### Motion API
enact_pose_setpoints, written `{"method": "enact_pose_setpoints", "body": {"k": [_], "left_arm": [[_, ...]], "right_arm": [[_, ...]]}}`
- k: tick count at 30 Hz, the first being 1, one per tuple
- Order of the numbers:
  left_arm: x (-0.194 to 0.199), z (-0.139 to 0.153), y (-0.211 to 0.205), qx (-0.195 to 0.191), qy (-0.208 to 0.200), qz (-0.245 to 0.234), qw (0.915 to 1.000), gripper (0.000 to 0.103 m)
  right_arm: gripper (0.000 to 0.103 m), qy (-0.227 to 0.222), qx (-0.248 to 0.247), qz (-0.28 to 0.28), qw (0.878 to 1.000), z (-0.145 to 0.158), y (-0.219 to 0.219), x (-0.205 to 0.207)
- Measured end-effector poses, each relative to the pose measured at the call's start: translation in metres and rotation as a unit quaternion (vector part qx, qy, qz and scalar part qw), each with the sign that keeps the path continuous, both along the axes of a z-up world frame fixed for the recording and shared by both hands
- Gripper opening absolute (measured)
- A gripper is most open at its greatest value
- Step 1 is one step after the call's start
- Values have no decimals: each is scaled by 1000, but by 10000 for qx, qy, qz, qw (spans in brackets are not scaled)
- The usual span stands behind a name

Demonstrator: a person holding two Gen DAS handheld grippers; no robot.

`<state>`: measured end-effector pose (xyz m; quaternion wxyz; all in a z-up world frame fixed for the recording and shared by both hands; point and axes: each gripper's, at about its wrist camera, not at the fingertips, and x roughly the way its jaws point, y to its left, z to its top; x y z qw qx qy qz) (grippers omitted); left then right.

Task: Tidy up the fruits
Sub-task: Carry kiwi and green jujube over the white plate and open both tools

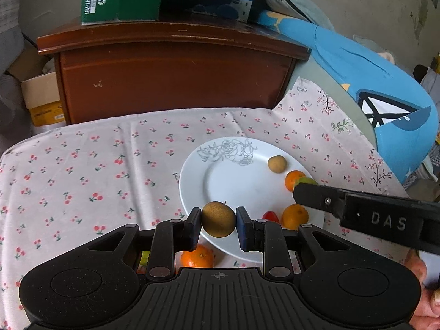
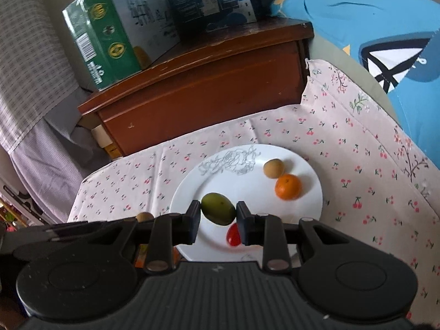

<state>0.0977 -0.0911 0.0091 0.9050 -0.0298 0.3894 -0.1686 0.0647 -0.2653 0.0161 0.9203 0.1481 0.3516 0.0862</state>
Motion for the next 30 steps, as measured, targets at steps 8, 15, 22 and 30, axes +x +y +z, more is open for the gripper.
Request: {"method": "enact_pose_setpoints", "body": {"k": [8,15,22,30], "left_arm": [[19,-12,-15,33,100,-40,9999,24],[29,-26,-30,238,251,-125,9993,24],[30,-28,-40,426,203,-168,9987,27],[19,-8,-43,663,-91,29,9978,75]], "right_arm": [[28,219,78,-243,9994,-14,-13,26],[28,388,22,-380,9985,-29,-17,43],[31,543,111,-522,9971,-39,-23,54],[40,425,222,-550,9973,-29,-24,52]]}}
